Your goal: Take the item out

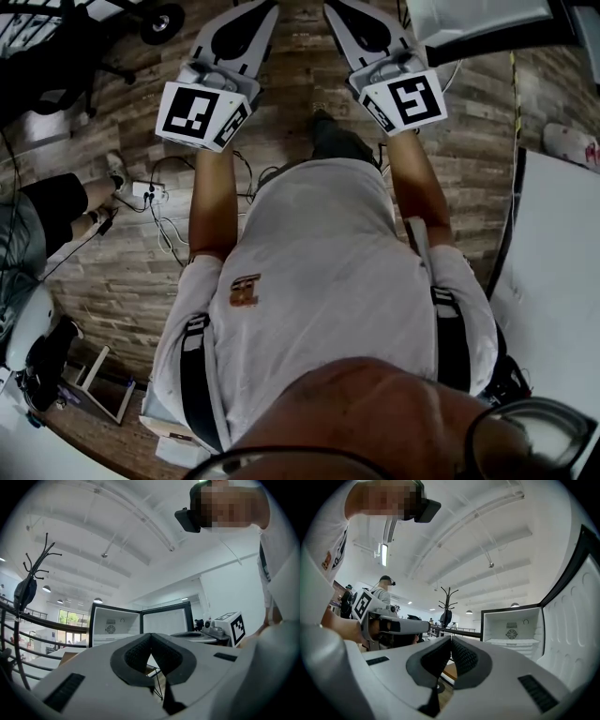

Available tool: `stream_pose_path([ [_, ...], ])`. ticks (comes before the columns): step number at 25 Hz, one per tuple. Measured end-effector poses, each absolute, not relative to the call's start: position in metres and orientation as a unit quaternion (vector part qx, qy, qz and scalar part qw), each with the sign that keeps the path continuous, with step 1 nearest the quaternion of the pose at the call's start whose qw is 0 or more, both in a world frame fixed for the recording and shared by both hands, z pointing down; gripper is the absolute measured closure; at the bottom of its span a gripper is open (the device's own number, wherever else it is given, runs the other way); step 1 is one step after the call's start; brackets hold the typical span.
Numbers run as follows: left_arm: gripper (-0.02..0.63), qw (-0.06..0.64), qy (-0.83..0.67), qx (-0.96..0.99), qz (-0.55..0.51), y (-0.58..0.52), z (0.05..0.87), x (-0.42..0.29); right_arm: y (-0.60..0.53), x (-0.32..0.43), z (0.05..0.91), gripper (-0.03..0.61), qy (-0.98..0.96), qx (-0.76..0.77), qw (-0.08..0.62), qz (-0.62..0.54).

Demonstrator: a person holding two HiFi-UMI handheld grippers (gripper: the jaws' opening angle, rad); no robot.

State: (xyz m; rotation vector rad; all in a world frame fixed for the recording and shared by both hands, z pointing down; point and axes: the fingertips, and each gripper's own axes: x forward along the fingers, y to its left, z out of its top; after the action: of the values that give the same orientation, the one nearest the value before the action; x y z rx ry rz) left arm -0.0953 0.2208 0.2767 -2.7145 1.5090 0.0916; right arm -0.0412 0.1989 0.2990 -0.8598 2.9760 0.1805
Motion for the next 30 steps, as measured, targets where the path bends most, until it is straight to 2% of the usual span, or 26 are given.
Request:
stream_pose_path([
  [10, 0.595, 0.012, 0.491, -0.871, 0.025, 0.068, 0.291, -0.086, 0.044, -0.034, 0.312, 0.545, 0.956, -0.289, 0.006, 0.052],
  [19, 0.595, 0.019, 0.507, -0.861, 0.012, -0.059, 0.31, -0.048, -0.08, 0.004, 0.327, 0.545, 0.952, -0.304, 0.007, 0.024],
  [30, 0.595, 0.024, 0.529, -0.848, 0.006, -0.13, 0.315, -0.04, -0.155, 0.016, 0.338, 0.545, 0.944, -0.329, 0.001, -0.013],
])
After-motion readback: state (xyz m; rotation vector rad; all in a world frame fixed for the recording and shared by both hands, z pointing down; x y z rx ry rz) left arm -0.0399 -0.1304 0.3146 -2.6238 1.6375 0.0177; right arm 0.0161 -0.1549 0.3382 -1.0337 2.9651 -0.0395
